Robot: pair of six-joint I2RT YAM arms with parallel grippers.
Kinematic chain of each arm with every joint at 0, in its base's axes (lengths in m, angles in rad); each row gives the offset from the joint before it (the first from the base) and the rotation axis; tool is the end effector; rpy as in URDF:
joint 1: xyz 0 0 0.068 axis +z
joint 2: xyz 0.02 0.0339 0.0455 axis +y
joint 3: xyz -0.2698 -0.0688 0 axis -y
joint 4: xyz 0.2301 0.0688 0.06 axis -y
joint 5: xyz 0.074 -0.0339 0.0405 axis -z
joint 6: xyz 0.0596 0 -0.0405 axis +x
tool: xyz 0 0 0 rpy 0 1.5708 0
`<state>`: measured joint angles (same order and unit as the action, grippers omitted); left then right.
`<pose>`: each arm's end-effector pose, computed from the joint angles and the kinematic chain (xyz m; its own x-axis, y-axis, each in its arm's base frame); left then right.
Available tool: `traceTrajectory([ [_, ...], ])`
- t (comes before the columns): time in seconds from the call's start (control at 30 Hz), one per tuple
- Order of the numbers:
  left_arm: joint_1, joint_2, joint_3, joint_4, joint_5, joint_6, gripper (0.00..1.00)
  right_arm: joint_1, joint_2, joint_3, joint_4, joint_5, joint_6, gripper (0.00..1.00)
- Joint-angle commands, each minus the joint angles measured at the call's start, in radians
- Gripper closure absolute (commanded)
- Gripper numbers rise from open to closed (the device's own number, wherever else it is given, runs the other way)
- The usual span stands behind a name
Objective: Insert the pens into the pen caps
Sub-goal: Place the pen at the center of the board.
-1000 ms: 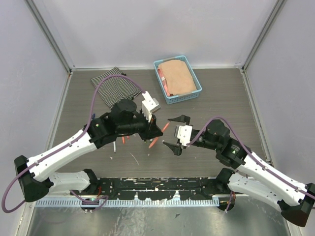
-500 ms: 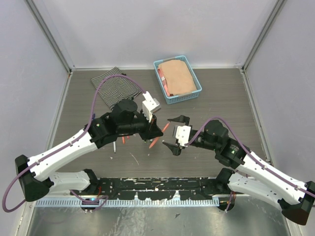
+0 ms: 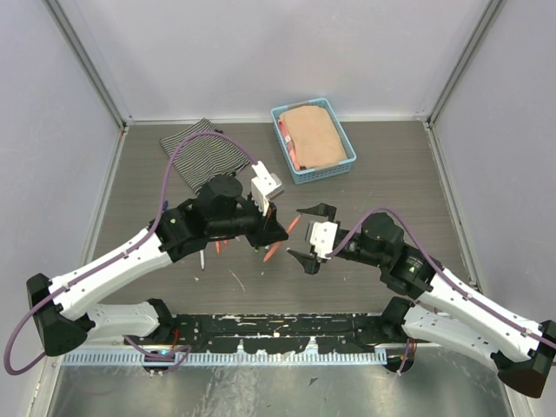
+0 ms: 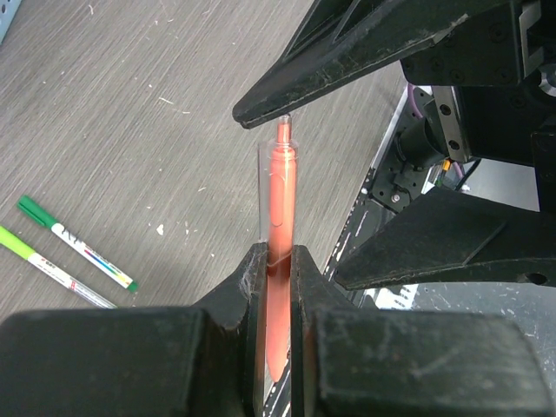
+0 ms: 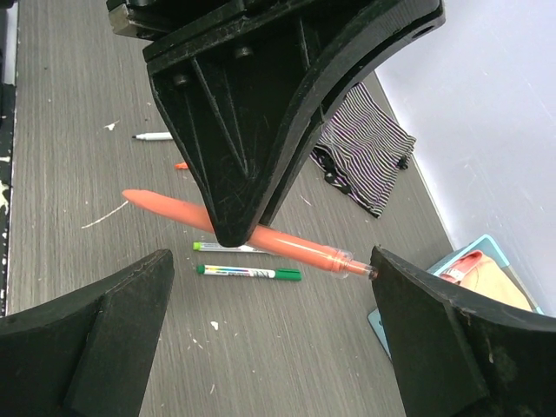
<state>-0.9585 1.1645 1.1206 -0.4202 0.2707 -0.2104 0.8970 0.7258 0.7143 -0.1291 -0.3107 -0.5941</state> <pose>0.1384 -0.2247 0.3523 -0.4450 0.2834 -0.8495 0.8518 0.4267 -0.3038 0.0971 0.1508 0.3316 0.4498 -0.2909 -0.8445 -0.8220 0.2350 -0.5187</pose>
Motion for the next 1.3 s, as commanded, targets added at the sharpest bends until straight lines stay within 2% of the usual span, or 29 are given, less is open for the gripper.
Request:
traceTrajectory([
  [0.0, -0.003, -0.003, 0.016, 0.046, -0.001, 0.002, 1.00, 0.006, -0.025, 0.045, 0.039, 0.040, 0.000, 0.01],
  [0.4, -0.003, -0.009, 0.012, 0.043, 0.001, 0.004, 1.00, 0.006, -0.045, 0.043, 0.074, 0.116, 0.008, 0.01],
  [0.87, -0.002, -0.025, -0.002, 0.050, 0.011, 0.009, 1.00, 0.007, -0.099, 0.057, 0.040, 0.144, 0.001, 0.01],
  [1.1, -0.003, -0.114, -0.062, 0.143, 0.082, 0.023, 1.00, 0.006, -0.158, 0.063, 0.040, 0.106, 0.050, 0.01],
  [1.27, -0.002, -0.196, -0.109, 0.201, 0.077, 0.028, 1.00, 0.006, -0.202, 0.060, 0.034, 0.094, 0.091, 0.01],
])
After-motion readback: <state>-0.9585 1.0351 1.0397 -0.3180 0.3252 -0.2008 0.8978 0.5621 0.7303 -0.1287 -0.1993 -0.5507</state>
